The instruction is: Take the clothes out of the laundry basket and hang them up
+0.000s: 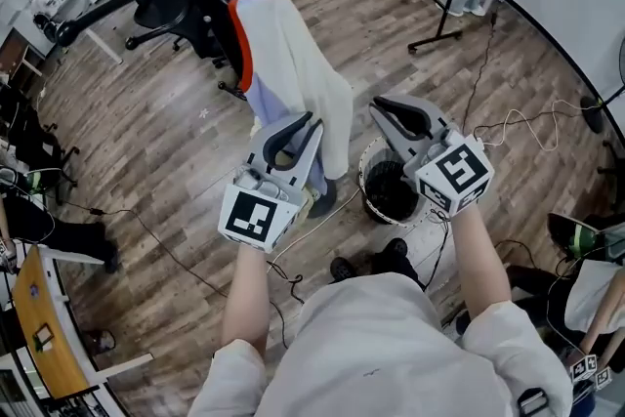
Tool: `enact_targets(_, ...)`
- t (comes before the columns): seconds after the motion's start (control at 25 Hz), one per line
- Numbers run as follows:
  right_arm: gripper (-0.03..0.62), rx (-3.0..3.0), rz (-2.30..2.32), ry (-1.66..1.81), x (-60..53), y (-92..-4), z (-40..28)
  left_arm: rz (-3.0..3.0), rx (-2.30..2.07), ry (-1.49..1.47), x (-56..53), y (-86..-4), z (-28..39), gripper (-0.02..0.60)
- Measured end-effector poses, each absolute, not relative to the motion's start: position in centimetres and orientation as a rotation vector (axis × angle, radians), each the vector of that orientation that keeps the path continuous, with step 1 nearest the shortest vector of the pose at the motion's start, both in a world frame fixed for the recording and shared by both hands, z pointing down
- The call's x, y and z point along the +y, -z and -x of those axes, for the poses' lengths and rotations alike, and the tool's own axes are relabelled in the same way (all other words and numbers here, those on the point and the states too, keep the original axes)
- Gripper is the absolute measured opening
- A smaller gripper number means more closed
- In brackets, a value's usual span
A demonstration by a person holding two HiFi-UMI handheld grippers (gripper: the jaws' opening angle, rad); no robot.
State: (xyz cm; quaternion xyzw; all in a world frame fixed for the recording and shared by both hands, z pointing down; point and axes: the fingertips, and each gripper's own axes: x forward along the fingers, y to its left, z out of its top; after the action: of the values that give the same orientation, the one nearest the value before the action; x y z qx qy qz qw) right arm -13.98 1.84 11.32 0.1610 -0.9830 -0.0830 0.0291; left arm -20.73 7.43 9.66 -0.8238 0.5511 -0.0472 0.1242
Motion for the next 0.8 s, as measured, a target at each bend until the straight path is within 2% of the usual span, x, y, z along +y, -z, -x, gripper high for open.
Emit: enact_targets(0.8, 0.008, -3.018, -0.459, 0.101, 4.2, -15.5, 12.3, 2.503, 1.665, 0.141, 7.2, -14.3, 18.5, 0.025)
